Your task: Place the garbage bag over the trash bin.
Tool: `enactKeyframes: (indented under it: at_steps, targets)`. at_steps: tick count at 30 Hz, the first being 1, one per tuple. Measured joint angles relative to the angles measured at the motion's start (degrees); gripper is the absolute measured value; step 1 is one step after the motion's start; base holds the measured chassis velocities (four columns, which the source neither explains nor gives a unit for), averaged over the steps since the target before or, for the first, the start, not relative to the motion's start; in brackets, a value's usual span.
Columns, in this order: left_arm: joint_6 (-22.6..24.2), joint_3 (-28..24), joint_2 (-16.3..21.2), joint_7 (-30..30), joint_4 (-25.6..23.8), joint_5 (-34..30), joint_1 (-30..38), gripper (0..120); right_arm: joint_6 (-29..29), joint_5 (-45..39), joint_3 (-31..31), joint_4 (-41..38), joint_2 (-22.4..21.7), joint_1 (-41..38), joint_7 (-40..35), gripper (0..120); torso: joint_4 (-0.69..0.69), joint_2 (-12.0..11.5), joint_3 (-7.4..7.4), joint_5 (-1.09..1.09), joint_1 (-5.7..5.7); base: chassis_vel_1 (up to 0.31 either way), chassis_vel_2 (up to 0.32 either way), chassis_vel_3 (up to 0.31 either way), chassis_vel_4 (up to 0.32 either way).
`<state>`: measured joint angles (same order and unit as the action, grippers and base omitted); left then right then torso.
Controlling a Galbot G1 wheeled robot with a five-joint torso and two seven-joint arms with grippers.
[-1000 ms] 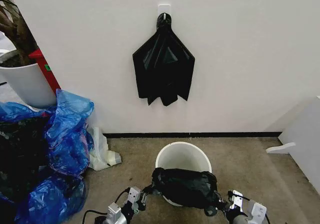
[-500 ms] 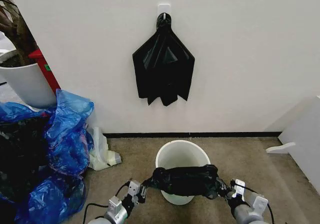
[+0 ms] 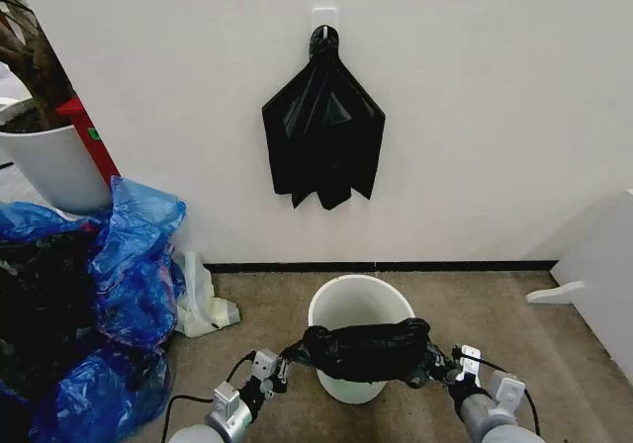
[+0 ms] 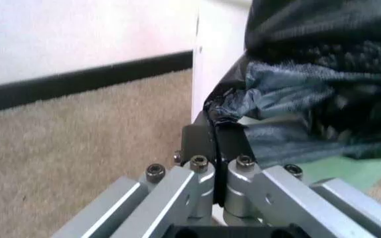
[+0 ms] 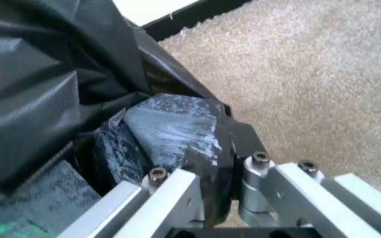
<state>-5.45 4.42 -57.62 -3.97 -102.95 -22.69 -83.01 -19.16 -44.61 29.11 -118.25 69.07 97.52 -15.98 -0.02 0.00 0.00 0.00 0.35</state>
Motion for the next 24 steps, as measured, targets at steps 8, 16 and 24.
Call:
enactKeyframes:
  at_steps: [8, 16, 24]
  targets:
    - [-0.01, 0.73, 0.37, 0.07, -1.20, -0.43, -0.13, 0, -0.53, 0.43, 1.07, -0.52, -0.58, 1.11, 0.09, 0, 0.00, 0.00, 0.00, 0.01, 0.00, 0.000, 0.000, 0.000, 0.000]
    - [0.13, 0.90, -0.29, 0.60, -0.55, -0.94, 0.36, 0, -0.75, 0.36, 1.41, 0.08, -0.56, 0.38, 0.34, 0, 0.00, 0.00, 0.00, 0.01, 0.00, 0.000, 0.000, 0.000, 0.000]
    - [0.10, 0.62, -0.92, 0.48, -1.33, 0.46, -1.53, 0, -0.78, 1.27, 1.94, -1.70, -0.39, 2.55, 0.27, 7, 0.00, 0.00, 0.00, 0.00, 0.00, 0.000, 0.000, 0.000, 0.000]
